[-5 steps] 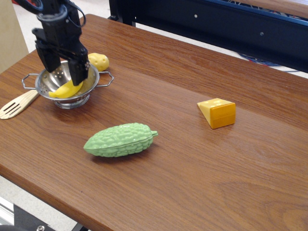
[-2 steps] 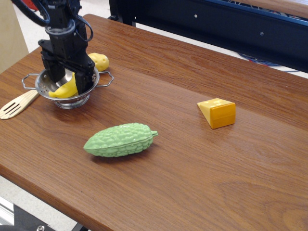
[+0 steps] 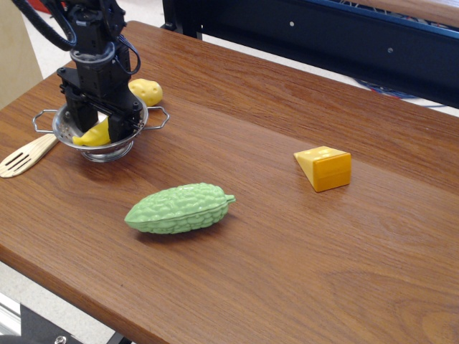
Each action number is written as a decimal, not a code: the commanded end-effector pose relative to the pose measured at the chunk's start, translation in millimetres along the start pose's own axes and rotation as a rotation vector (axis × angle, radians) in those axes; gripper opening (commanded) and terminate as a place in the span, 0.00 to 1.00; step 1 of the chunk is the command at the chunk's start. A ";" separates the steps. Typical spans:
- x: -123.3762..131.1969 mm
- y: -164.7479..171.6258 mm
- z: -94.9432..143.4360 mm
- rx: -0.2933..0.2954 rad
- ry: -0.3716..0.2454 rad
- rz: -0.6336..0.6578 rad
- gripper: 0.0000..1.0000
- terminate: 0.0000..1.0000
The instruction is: Take banana out of colander
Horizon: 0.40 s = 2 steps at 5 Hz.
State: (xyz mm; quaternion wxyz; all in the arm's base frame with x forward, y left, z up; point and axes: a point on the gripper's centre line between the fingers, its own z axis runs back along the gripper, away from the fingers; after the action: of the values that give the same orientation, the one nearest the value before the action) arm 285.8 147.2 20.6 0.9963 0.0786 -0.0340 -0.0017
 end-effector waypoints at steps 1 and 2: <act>3.1 0.3 23.3 0.007 -0.061 0.037 0.00 0.00; 5.1 -4.1 39.9 -0.011 -0.097 0.084 0.00 0.00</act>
State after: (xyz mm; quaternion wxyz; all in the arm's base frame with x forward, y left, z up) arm 286.8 132.2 44.3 0.9951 0.0599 -0.0663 0.0434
